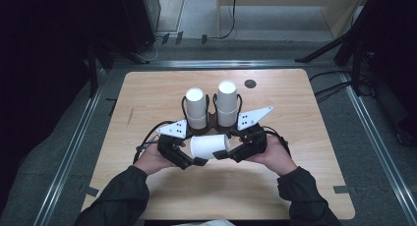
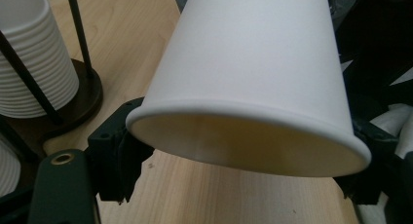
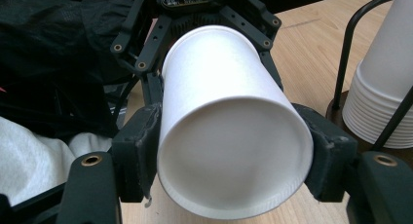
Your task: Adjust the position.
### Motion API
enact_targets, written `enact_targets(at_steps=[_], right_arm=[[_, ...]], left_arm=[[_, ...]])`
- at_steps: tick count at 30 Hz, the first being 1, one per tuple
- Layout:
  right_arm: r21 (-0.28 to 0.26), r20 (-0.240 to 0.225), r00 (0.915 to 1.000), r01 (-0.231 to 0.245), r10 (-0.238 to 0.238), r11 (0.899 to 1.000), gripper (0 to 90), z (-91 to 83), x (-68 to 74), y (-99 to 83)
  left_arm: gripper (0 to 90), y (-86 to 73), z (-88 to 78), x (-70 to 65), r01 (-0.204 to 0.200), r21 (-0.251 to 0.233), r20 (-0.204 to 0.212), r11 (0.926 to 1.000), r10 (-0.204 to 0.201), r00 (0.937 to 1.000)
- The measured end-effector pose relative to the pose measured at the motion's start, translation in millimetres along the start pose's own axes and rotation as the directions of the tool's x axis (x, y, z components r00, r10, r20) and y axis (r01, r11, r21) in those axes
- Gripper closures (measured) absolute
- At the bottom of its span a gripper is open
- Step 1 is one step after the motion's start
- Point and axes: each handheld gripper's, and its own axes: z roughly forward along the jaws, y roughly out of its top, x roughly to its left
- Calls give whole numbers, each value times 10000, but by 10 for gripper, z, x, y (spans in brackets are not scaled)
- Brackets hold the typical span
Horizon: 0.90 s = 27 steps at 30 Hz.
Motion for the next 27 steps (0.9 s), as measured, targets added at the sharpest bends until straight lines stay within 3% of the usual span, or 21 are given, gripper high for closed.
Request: enact_targets(at_steps=[8, 12, 18, 22, 27], right_arm=[[91, 4, 9999, -166, 166, 9998, 327, 10, -14, -9], [118, 389, 9991, -156, 151, 9998, 213, 33, 3, 10], [561, 530, 9986, -86, 56, 9984, 193, 43, 11, -30], [1236, 927, 9954, 124, -240, 9923, 193, 85, 16, -91], [1448, 1122, 9936, -47, -117, 9895, 194, 96, 7, -160]], left_arm=[[227, 11, 3, 21, 154, 229, 99, 9996, -156, 9998], [229, 35, -34, 11, -44, 337, -1, 9994, 44, 10000], [229, 69, -123, 47, -4, 495, -99, 9988, 9, 10000], [229, 115, -132, 92, 10, 945, -73, 9955, -3, 10000], [232, 184, -87, 117, -253, 1643, -72, 9861, 268, 9996]])
